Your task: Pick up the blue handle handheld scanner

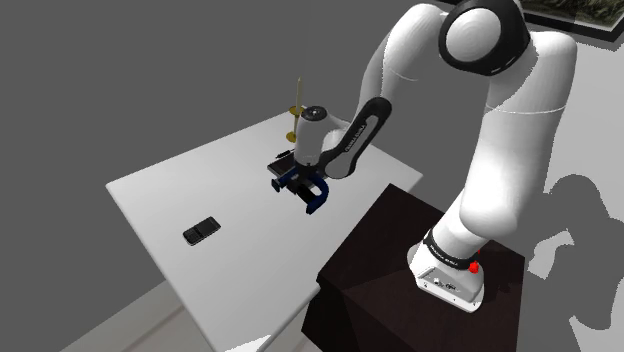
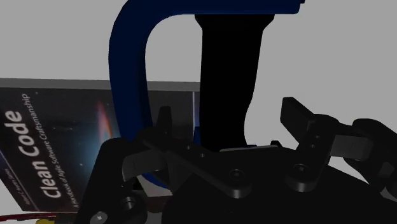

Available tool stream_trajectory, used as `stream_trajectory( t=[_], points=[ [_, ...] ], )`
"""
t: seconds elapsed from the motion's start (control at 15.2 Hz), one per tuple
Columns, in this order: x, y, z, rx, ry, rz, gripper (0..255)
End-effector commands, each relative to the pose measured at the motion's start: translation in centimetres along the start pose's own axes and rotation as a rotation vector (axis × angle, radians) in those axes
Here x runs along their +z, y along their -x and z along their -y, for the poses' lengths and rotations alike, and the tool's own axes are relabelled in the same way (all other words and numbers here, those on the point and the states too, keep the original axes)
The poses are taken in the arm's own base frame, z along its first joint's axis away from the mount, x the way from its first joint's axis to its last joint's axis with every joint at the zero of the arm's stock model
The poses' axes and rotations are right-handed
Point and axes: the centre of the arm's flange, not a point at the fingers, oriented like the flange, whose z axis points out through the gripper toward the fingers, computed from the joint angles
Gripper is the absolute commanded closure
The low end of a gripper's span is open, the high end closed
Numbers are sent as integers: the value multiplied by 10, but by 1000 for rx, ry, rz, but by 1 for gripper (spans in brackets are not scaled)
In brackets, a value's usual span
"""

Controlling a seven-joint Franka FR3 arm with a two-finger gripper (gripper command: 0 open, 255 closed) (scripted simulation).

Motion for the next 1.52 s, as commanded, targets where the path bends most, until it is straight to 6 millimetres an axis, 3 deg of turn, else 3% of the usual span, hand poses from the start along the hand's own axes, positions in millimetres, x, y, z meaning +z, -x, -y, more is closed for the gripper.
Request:
stream_trajectory(
  t=[0.0, 0.2, 0.33, 0.4, 0.99, 1.45],
  points=[
    [11, 0, 1, 0, 0, -1, 0],
    [30, 2, 3, 0, 0, -1, 0],
    [30, 2, 3, 0, 0, -1, 0],
    [29, 2, 3, 0, 0, -1, 255],
    [30, 2, 3, 0, 0, -1, 255],
    [-7, -2, 0, 0, 0, -1, 255]
  ],
)
